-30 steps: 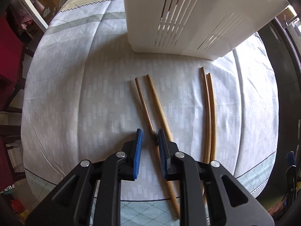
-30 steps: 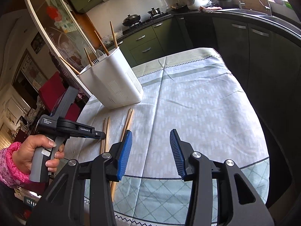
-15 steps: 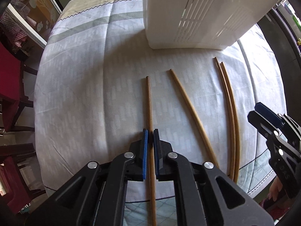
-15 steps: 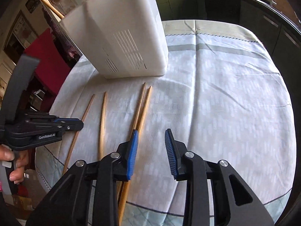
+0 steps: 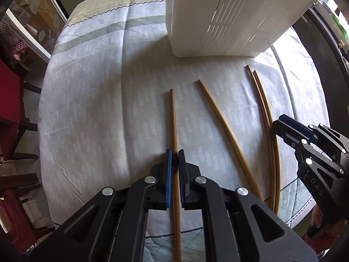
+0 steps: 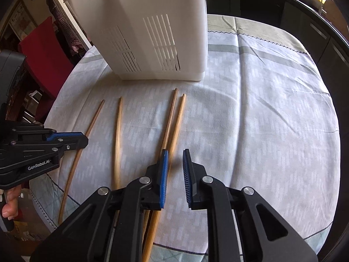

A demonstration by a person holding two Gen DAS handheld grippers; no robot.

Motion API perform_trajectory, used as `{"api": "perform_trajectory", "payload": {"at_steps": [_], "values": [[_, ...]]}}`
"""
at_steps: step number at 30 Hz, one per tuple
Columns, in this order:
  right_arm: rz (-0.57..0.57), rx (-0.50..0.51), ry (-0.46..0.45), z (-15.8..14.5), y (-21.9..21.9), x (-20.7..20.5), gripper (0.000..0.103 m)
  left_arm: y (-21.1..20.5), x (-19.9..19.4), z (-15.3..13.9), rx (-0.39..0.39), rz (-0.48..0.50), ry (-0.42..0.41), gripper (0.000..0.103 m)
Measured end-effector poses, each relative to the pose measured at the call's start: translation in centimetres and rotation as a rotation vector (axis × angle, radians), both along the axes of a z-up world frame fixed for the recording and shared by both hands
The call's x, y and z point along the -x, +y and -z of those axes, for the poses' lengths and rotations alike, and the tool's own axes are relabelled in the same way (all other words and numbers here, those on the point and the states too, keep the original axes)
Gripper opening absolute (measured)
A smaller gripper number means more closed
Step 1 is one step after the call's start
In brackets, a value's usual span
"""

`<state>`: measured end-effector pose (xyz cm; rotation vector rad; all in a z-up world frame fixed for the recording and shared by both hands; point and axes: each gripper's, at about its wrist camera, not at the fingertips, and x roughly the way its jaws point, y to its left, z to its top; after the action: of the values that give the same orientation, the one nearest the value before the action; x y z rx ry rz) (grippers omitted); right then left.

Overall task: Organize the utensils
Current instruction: 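Close the left gripper on a wooden chopstick while the right gripper grasps another, then lift both held chopsticks upright and carry them over the white holder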

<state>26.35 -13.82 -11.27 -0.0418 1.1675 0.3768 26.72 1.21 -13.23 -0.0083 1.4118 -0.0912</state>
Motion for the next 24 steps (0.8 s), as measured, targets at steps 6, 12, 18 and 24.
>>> {"api": "perform_trajectory", "payload": {"at_steps": [6,12,18,24], "values": [[-0.007,0.043,-0.005,-0.1,0.8,0.3,0.013,-0.1,0.2,-0.1,-0.003,-0.002,-0.004,0.007],[-0.025,0.112,-0.004,0.4,2.5,-0.3,0.013,0.3,-0.3,0.0,0.003,-0.016,0.016,0.007],[-0.026,0.125,-0.001,0.5,3.1,-0.9,0.013,0.9,-1.1,0.1,0.013,-0.033,0.046,0.007],[-0.001,0.094,-0.012,0.3,2.8,-1.0,0.008,0.4,-1.4,0.2,-0.004,-0.022,0.052,0.012]]}}
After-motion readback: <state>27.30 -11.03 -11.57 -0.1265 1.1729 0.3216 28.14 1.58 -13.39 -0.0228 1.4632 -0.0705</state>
